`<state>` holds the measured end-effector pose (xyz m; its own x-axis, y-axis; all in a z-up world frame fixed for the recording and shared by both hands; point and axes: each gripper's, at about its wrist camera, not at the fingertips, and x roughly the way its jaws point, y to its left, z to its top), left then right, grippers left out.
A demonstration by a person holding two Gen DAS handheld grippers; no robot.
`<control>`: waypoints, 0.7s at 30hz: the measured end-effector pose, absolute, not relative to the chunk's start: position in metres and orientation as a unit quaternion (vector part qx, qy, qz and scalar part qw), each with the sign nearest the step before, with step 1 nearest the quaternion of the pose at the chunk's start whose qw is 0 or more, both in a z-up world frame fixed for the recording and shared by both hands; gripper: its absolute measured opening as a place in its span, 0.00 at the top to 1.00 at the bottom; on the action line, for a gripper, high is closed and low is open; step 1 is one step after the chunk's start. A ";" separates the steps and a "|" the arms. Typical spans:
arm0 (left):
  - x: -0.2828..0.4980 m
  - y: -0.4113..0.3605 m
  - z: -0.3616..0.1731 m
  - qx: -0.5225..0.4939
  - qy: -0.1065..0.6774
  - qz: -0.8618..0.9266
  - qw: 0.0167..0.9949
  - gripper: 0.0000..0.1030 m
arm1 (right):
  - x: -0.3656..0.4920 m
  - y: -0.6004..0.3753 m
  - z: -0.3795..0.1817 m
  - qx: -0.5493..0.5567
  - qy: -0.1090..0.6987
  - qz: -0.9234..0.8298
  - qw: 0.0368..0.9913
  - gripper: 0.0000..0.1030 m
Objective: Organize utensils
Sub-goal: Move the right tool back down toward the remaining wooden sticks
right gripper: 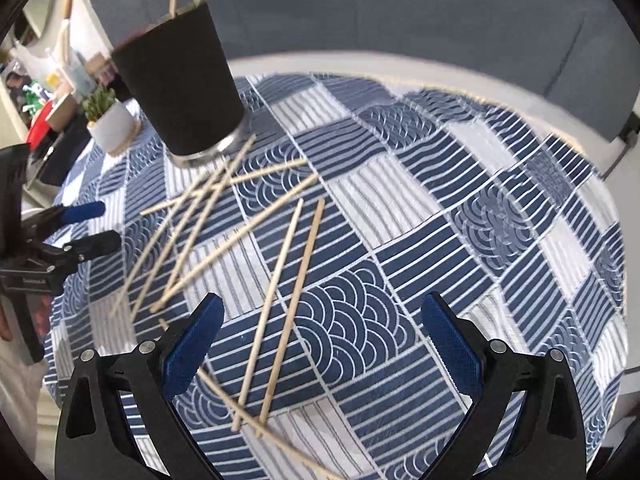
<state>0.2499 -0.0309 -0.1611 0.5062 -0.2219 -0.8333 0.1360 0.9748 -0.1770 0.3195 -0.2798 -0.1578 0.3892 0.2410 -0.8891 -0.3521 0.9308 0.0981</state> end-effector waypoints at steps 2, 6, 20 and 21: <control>0.253 -0.032 -0.166 -0.037 0.496 -0.090 0.863 0.06 | 0.328 -0.278 -0.169 -0.052 0.538 0.180 0.821 0.08; 0.257 -0.036 -0.173 -0.023 0.509 -0.076 0.857 0.06 | 0.340 -0.277 -0.183 -0.056 0.557 0.178 0.810 0.08; 0.270 -0.045 -0.191 0.018 0.527 -0.014 0.849 0.05 | 0.362 -0.274 -0.205 -0.098 0.591 0.139 0.788 0.07; 0.272 -0.046 -0.192 0.017 0.527 -0.012 0.849 0.05 | 0.363 -0.275 -0.206 -0.098 0.592 0.140 0.787 0.07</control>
